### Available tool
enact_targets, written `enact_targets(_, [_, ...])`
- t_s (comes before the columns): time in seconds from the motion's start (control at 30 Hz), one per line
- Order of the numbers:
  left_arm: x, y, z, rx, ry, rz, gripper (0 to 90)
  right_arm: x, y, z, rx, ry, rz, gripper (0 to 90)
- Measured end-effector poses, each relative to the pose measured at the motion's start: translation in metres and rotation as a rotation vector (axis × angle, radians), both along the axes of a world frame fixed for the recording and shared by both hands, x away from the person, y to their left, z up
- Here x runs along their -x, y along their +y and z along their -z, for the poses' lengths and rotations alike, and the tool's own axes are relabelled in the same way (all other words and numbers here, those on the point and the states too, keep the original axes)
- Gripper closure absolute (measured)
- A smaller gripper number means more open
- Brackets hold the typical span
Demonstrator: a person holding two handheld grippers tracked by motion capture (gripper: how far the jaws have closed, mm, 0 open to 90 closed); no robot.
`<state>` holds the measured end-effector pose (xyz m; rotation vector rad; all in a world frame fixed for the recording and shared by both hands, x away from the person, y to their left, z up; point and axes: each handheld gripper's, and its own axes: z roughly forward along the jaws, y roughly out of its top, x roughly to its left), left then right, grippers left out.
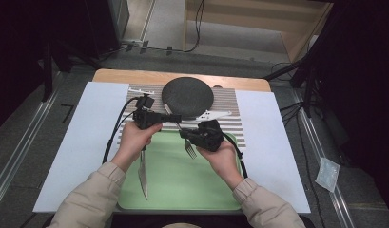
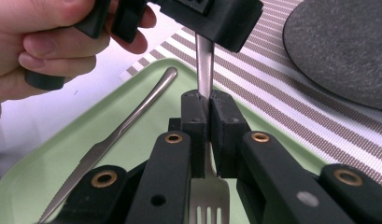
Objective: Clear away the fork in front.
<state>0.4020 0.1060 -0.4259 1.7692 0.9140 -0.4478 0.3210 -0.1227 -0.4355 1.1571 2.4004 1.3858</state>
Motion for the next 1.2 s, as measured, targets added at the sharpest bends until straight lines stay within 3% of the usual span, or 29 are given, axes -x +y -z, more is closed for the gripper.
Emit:
enact_targets(0.1, [0.002, 0.0, -0.002, 0.052, 0.014, 0.017, 86.4, 0.001, 0.002, -0.001, 0.006, -0.021, -0.009, 82.5])
enact_targets(0.2, [0.003, 0.0, -0.007, 0.036, -0.012, 0.021, 86.5, 0.002, 0.002, -0.003, 0.007, -0.03, -0.016, 79.9])
enact_targets(0.23, [0.004, 0.0, -0.008, 0.039, -0.016, 0.021, 86.5, 0.002, 0.002, -0.003, 0.002, -0.03, -0.017, 75.4])
enact_targets(0.3, [0.004, 0.002, -0.012, 0.024, -0.04, 0.019, 86.5, 0.0, 0.0, -0.003, -0.013, -0.01, -0.037, 63.6])
enact_targets(0.43, [0.006, 0.004, -0.019, -0.017, -0.093, 0.018, 86.5, -0.003, -0.006, -0.001, -0.026, 0.025, -0.065, 53.1])
enact_targets(0.6, [0.007, 0.006, -0.025, -0.038, -0.119, 0.033, 86.4, -0.007, -0.013, 0.001, -0.012, 0.057, -0.089, 43.7])
enact_targets(0.87, [0.005, 0.013, -0.028, -0.066, -0.114, 0.037, 86.3, -0.011, -0.027, 0.005, -0.012, 0.115, -0.1, 27.9])
enact_targets(1.03, [0.006, 0.015, -0.032, -0.091, -0.112, 0.06, 86.4, -0.011, -0.038, 0.006, -0.009, 0.148, -0.11, 24.4])
enact_targets(1.2, [0.006, 0.017, -0.033, -0.102, -0.093, 0.092, 86.3, -0.009, -0.048, 0.008, 0.025, 0.146, -0.098, 24.5])
